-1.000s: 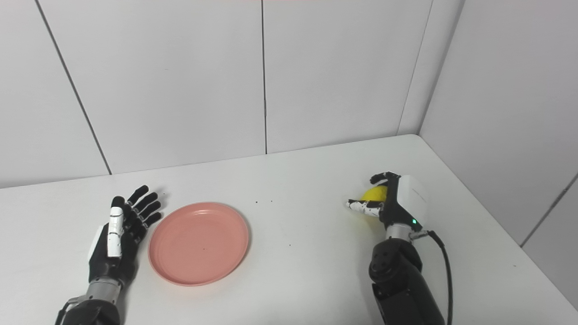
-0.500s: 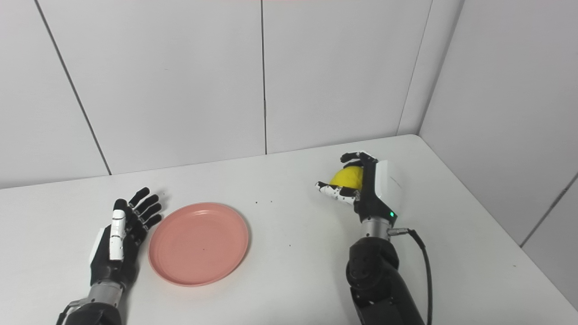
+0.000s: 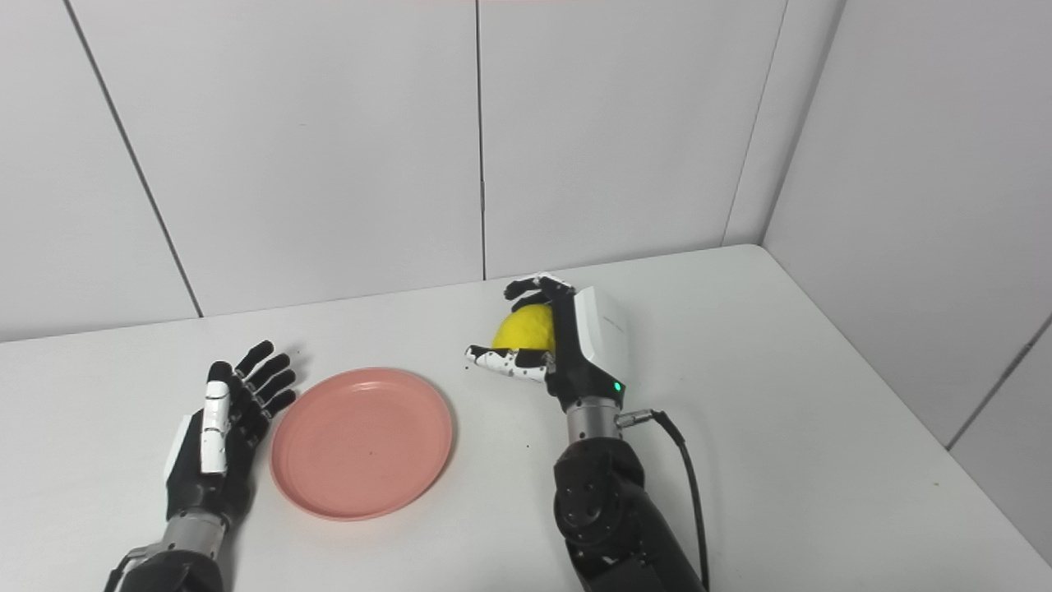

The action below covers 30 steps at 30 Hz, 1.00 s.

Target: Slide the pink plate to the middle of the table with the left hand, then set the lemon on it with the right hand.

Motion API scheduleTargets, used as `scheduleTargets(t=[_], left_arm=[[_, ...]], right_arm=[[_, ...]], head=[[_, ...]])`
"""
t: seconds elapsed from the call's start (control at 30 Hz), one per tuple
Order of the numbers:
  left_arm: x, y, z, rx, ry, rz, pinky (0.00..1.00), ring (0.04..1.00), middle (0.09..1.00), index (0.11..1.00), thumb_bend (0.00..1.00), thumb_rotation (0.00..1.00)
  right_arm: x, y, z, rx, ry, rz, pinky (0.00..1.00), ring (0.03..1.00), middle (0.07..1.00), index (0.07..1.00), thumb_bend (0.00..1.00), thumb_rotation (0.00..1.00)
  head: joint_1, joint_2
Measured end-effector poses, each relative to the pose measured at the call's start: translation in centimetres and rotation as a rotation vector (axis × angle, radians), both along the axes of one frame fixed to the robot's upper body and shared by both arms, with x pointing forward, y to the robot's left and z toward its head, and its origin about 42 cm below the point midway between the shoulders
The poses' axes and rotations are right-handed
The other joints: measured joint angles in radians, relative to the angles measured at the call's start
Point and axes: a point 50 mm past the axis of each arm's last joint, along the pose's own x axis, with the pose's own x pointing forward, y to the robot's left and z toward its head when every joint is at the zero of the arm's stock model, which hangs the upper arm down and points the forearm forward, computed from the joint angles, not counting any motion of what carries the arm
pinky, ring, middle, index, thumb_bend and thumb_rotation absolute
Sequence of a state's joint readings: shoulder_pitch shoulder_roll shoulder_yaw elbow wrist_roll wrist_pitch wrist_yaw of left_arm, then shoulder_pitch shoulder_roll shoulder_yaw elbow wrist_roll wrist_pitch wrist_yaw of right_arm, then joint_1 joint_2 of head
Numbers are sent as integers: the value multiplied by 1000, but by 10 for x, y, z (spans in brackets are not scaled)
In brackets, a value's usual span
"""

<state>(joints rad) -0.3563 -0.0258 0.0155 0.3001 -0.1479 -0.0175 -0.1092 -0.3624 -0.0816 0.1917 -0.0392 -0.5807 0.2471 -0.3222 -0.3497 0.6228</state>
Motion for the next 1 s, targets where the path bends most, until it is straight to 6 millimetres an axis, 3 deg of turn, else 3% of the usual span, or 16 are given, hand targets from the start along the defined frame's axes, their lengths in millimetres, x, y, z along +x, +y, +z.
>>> scheduleTargets(t=[0.13, 0.37, 0.57, 0.87, 1.0], left_arm=[[-1, -4, 1, 11, -1, 2, 832, 835, 831, 818, 580, 1000], [-3, -12, 0, 43, 0, 33, 795, 816, 815, 800, 600, 1000], [-6, -21, 0, 46, 1, 42, 789, 819, 818, 807, 570, 1000], [-8, -36, 1, 32, 1, 18, 812, 847, 847, 826, 560, 1000], [-8, -38, 1, 33, 0, 11, 832, 867, 865, 844, 561, 1000]], right_arm=[[3, 25, -1, -24, -5, 80, 284, 391, 533, 527, 515, 0], [3, 54, -2, -61, 3, 189, 219, 440, 486, 540, 524, 0], [1, 69, -5, -84, 28, 276, 153, 406, 492, 550, 523, 0], [-1, 85, -15, -102, 98, 370, 180, 444, 483, 554, 524, 0], [1, 86, -23, -117, 100, 405, 187, 444, 484, 545, 524, 0]], head=[[31, 5], [118, 17], [199, 21], [331, 31], [348, 32]])
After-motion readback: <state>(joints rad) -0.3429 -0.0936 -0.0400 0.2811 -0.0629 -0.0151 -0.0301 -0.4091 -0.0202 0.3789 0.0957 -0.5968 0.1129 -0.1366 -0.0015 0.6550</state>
